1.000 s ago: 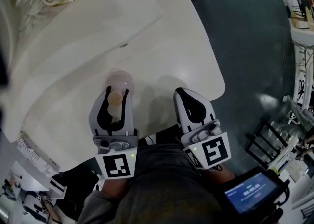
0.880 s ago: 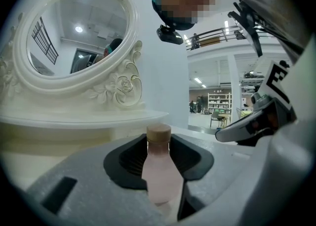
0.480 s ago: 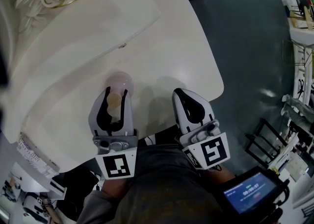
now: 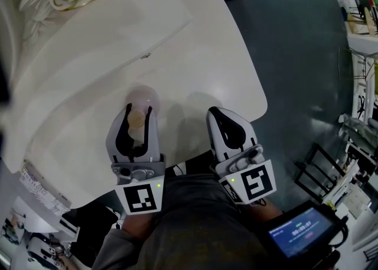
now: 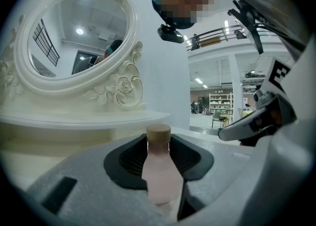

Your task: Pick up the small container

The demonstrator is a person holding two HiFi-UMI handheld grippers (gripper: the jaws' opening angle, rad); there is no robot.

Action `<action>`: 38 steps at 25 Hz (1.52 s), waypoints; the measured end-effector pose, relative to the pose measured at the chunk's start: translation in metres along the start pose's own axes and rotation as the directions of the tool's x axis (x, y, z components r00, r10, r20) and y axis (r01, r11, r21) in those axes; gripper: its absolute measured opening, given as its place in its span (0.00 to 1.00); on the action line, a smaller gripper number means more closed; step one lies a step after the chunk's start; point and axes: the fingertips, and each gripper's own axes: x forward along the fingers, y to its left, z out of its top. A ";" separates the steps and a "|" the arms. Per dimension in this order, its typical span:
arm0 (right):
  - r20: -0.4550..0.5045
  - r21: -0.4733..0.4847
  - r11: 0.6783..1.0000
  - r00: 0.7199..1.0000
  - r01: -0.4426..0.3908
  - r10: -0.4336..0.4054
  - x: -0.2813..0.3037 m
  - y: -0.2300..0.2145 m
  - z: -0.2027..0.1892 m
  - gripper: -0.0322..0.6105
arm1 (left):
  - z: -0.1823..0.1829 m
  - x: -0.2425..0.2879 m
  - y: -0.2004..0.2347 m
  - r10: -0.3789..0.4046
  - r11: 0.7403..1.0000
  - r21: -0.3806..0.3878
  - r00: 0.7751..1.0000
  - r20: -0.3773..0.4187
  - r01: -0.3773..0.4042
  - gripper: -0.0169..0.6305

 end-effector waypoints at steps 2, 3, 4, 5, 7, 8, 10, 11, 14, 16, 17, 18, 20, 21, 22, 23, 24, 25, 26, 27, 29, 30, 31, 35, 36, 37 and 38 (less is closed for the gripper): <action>0.004 -0.002 1.000 1.000 -0.003 0.003 0.000 0.001 0.002 0.07 | 0.000 0.000 0.000 0.002 1.000 0.001 1.000 0.000 -0.002 0.25; 0.007 -0.003 1.000 1.000 -0.003 0.003 0.000 0.001 0.002 0.07 | 0.000 0.000 0.001 0.003 1.000 0.001 1.000 0.000 -0.003 0.25; 0.010 -0.005 1.000 1.000 -0.003 0.003 0.000 0.001 0.003 0.07 | 0.000 0.000 0.001 0.004 1.000 0.001 1.000 0.000 -0.004 0.25; 0.012 -0.005 1.000 1.000 -0.002 0.002 0.000 0.001 0.004 0.07 | -0.001 0.000 0.001 0.006 1.000 0.001 1.000 0.001 -0.006 0.25; 0.014 -0.005 1.000 1.000 0.000 0.000 0.000 0.000 0.004 0.07 | -0.001 0.000 0.001 0.008 1.000 -0.003 1.000 -0.001 -0.008 0.25; 0.014 -0.005 1.000 1.000 0.000 0.000 0.000 0.000 0.004 0.07 | -0.002 -0.001 0.001 0.007 1.000 -0.004 1.000 -0.004 -0.007 0.25; 0.013 -0.006 1.000 1.000 0.001 -0.001 0.000 0.001 0.005 0.07 | -0.003 -0.002 -0.001 0.002 1.000 -0.008 1.000 -0.014 -0.002 0.25; 0.014 -0.008 1.000 1.000 0.001 -0.001 0.000 0.001 0.005 0.07 | -0.002 -0.004 -0.001 -0.001 1.000 -0.011 1.000 -0.017 0.000 0.25; 0.023 -0.012 1.000 1.000 0.004 -0.004 -0.002 0.001 0.007 0.07 | 0.005 -0.007 -0.003 -0.003 1.000 -0.018 1.000 -0.011 0.003 0.25; 0.035 -0.016 1.000 0.999 0.008 -0.007 -0.005 0.002 0.012 0.07 | 0.012 -0.010 -0.004 -0.006 1.000 -0.018 1.000 -0.002 0.006 0.25; 0.042 -0.018 1.000 0.999 0.010 -0.009 -0.007 0.002 0.015 0.07 | 0.016 -0.011 -0.004 -0.007 1.000 -0.018 1.000 0.003 0.007 0.25; 0.049 -0.021 1.000 0.999 0.012 -0.011 -0.009 0.001 0.018 0.07 | 0.021 -0.012 -0.005 -0.007 1.000 -0.017 1.000 0.007 0.008 0.25; 0.067 -0.027 0.999 0.998 0.017 -0.015 -0.013 0.001 0.026 0.07 | 0.033 -0.014 -0.006 -0.009 1.000 -0.011 1.000 0.020 0.009 0.25; 0.077 -0.030 0.999 0.997 0.019 -0.017 -0.015 0.002 0.031 0.07 | 0.039 -0.016 -0.006 -0.011 1.000 -0.005 1.000 0.027 0.011 0.25; 0.088 -0.033 0.999 0.996 0.022 -0.019 -0.016 0.004 0.035 0.07 | 0.045 -0.018 -0.005 -0.013 1.000 0.001 0.999 0.032 0.013 0.25; 0.099 -0.037 0.999 0.995 0.024 -0.020 -0.017 0.006 0.039 0.07 | 0.050 -0.021 -0.003 -0.014 1.000 0.006 0.999 0.038 0.014 0.25; 0.110 -0.042 0.999 0.994 0.025 -0.020 -0.018 0.009 0.043 0.07 | 0.056 -0.024 -0.001 -0.014 1.000 0.011 0.999 0.044 0.014 0.25; 0.121 -0.047 0.999 0.992 0.025 -0.020 -0.019 0.011 0.048 0.07 | 0.062 -0.027 0.000 -0.014 1.000 0.016 0.999 0.052 0.013 0.25; 0.132 -0.051 0.998 0.991 0.027 -0.020 -0.021 0.013 0.053 0.07 | 0.070 -0.030 0.001 -0.013 1.000 0.024 0.998 0.066 0.012 0.25; 0.143 -0.056 0.998 0.989 0.029 -0.021 -0.023 0.015 0.058 0.07 | 0.079 -0.032 0.002 -0.014 0.999 0.036 0.996 0.086 0.011 0.25; 0.165 -0.065 0.997 0.986 0.033 -0.022 -0.027 0.019 0.068 0.07 | 0.096 -0.039 0.003 -0.013 0.998 0.058 0.993 0.119 0.006 0.25; 0.175 -0.070 0.997 0.984 0.035 -0.022 -0.029 0.021 0.073 0.07 | 0.102 -0.043 0.004 -0.010 0.998 0.059 0.993 0.121 0.003 0.25; 0.186 -0.074 0.997 0.982 0.036 -0.022 -0.031 0.023 0.078 0.07 | 0.106 -0.047 0.005 -0.007 0.998 0.057 0.993 0.120 0.000 0.25; 0.238 -0.094 0.995 0.971 0.046 -0.023 -0.037 0.031 0.098 0.07 | 0.131 -0.058 0.005 -0.020 0.998 0.063 0.989 0.147 0.010 0.25; 0.249 -0.099 0.994 0.968 0.048 -0.022 -0.039 0.033 0.102 0.07 | 0.138 -0.060 0.006 -0.022 0.998 0.066 0.987 0.157 0.012 0.25; 0.259 -0.104 0.993 0.966 0.051 -0.022 -0.040 0.034 0.106 0.07 | 0.145 -0.063 0.006 -0.023 0.997 0.071 0.986 0.166 0.012 0.25; 0.267 -0.108 0.993 0.964 0.053 -0.022 -0.041 0.036 0.110 0.07 | 0.152 -0.066 0.006 -0.024 0.997 0.076 0.984 0.174 0.011 0.25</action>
